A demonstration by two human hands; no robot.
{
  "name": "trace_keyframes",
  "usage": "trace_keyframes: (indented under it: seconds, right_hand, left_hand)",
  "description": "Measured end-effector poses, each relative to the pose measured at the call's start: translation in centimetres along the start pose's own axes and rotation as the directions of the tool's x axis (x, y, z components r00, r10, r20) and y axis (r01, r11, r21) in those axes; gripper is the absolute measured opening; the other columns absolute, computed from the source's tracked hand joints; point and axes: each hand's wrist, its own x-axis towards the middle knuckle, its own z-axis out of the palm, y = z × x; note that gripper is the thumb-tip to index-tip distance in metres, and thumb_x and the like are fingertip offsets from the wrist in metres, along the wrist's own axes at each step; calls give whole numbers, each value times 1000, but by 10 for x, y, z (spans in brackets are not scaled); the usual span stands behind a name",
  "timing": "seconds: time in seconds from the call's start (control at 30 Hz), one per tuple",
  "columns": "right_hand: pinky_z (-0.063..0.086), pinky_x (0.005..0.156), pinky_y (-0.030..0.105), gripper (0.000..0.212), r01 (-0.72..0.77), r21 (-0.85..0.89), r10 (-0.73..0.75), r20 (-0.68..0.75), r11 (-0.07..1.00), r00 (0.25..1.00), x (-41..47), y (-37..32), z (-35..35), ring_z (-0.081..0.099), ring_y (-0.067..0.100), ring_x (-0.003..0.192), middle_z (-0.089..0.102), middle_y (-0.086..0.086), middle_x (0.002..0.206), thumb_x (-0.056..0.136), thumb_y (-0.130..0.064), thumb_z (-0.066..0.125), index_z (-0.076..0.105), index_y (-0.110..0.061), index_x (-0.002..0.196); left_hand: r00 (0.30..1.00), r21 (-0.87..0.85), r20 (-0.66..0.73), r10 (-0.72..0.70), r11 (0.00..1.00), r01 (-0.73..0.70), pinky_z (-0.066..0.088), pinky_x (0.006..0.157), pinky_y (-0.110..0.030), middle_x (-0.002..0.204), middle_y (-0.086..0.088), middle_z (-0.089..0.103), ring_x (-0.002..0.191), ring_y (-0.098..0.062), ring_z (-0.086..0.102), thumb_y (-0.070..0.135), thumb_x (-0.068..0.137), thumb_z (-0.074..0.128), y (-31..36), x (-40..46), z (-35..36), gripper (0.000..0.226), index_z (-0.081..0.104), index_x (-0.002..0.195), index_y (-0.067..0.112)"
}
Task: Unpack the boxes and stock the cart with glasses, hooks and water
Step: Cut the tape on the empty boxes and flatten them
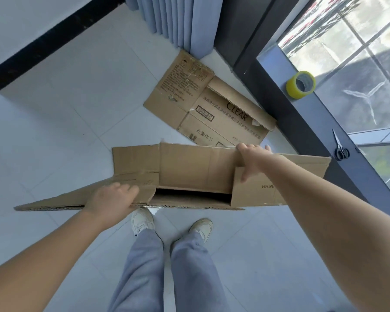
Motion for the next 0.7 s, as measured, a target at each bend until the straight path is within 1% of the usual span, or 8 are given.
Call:
trace_keyframes:
  seconds: [0.07,0.17,0.33,0.5,0.57,0.6,0.67,0.7]
  right_hand:
    - [42,69,32,54,50,-50,-54,-95,998,994,-12,2,4,49,21,86,58,5,110,76,-23,72,41,-14,120]
    - [37,63,28,16,138,-171,-171,-197,976,965,-36,13,6,54,23,89,61,3,106,86,-15,52,48,-16,101]
    - [44,73,31,20,191,-188,-240,-293,964,925,-87,38,-3,57,22,97,56,1,107,96,-21,39,52,-16,110]
    - [31,65,26,19,209,-103,-233,-459,973,858,-152,48,-29,55,21,95,55,-3,103,98,-24,38,52,-16,107]
    - [30,56,26,11,232,-71,-227,-596,970,770,-179,47,-41,59,23,82,58,-2,88,88,-18,59,57,-14,98]
    - [27,46,24,18,242,-35,-202,-674,970,710,-190,48,-46,60,23,71,57,-3,78,77,-12,70,59,-15,90]
    - [16,38,15,22,248,8,-143,-799,969,585,-206,46,-56,58,21,59,54,-5,67,70,-6,72,60,-18,84]
    - [18,37,14,17,238,8,-125,-834,971,538,-212,42,-63,57,22,58,54,-5,67,71,-7,68,62,-17,84]
  left_hand:
    - [988,22,93,-123,992,122,41,74,-28,116,3,55,111,-17,52,48,95,44,0,4,-9,35,47,114,19]
    - [980,45,147,-137,990,132,42,77,-30,115,0,53,112,-20,50,47,97,38,-1,16,-27,39,56,115,17]
    - [992,171,63,-112,980,100,41,72,-28,110,3,53,109,-17,50,43,99,36,-19,32,-88,36,60,109,19]
    - [998,332,5,-58,942,53,46,77,-28,113,6,50,111,-15,49,41,99,36,-34,19,-179,32,57,114,22]
    - [996,345,-70,-50,936,71,46,75,-30,111,4,53,110,-17,51,44,97,39,-40,9,-218,34,59,112,19]
    - [985,332,-172,14,942,45,47,67,-32,103,1,57,102,-21,56,40,93,51,-45,3,-234,29,63,104,16]
    - [917,316,-362,165,948,-46,37,43,-28,73,-6,57,69,-30,60,19,66,84,-58,-7,-261,22,66,72,7]
    - [892,312,-412,186,949,-53,29,39,-22,62,-8,53,56,-30,56,9,49,90,-67,-10,-274,30,63,60,4]
